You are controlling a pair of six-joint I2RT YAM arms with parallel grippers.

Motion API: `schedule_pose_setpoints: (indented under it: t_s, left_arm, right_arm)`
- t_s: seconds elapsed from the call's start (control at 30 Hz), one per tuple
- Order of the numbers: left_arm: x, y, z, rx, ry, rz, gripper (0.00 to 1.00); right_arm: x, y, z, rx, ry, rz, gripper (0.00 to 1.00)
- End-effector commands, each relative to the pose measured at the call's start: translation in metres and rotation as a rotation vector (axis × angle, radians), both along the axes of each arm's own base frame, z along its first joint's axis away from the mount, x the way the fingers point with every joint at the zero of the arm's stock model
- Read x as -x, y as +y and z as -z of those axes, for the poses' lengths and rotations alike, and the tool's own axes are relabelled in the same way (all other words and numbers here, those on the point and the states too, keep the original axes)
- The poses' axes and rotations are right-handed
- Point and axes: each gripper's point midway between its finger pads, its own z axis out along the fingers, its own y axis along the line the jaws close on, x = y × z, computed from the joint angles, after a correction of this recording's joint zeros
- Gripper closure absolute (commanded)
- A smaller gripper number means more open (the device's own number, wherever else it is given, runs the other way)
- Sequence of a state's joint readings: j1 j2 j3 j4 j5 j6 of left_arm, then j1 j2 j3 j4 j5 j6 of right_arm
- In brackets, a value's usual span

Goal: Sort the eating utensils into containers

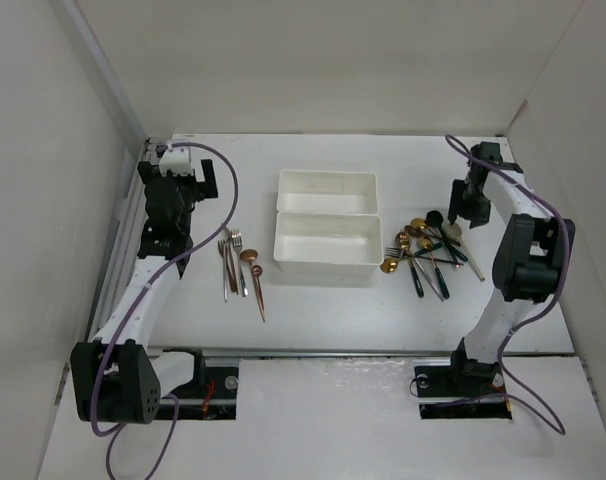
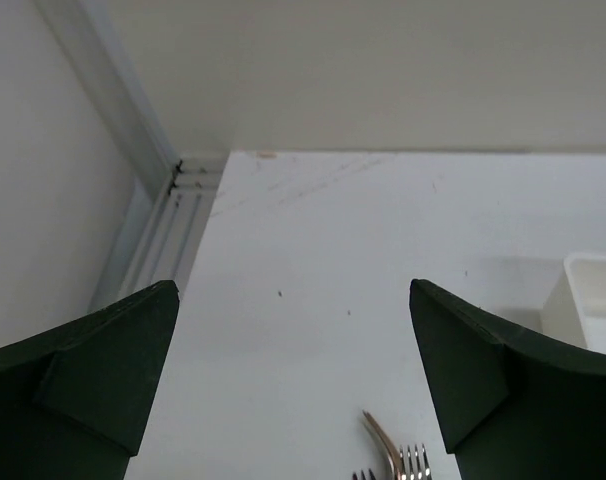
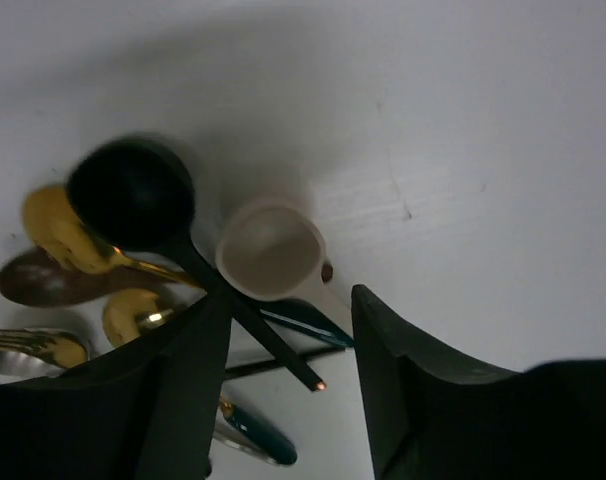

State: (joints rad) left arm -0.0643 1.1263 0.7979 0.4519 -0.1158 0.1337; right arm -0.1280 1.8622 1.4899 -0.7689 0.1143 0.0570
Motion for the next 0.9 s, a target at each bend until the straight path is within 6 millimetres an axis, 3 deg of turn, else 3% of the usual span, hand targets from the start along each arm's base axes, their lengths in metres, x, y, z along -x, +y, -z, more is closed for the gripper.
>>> schedule_pose_setpoints:
  t_s: [0.0, 0.17, 0.27, 0.37, 0.63, 0.8, 0.87]
  left_arm:
    - [0.002, -0.006, 0.009, 0.042, 0.07, 0.018, 0.0]
    - [0.003, -0.022, 0.015, 0.084, 0.094, 0.095, 0.0]
    - [0.006, -0.024, 0.031, 0.113, 0.137, 0.1, 0.0]
    - [0.01, -0.024, 0.052, 0.122, 0.205, 0.095, 0.0]
    - [0.004, -0.025, 0.047, 0.123, 0.195, 0.095, 0.0]
    - [0.004, -0.024, 0.047, 0.114, 0.195, 0.096, 0.0]
    - [0.004, -0.024, 0.047, 0.103, 0.196, 0.098, 0.0]
  right_arm:
    - [0.015, -0.018, -0.028, -0.017, -0.029, 0.137, 0.45]
    - [0.033, -0.023, 0.001, 0.018, 0.107, 0.11, 0.53]
    - [0.049, -0.022, 0.024, 0.021, 0.185, 0.1, 0.53]
    - [0.049, -0.019, 0.028, -0.001, 0.191, 0.093, 0.53]
    - [0.055, -0.027, 0.061, 0.021, 0.277, 0.111, 0.53]
    - [0.049, -0.027, 0.067, 0.016, 0.275, 0.089, 0.64]
    - [0.045, -0.029, 0.062, 0.024, 0.251, 0.079, 0.74]
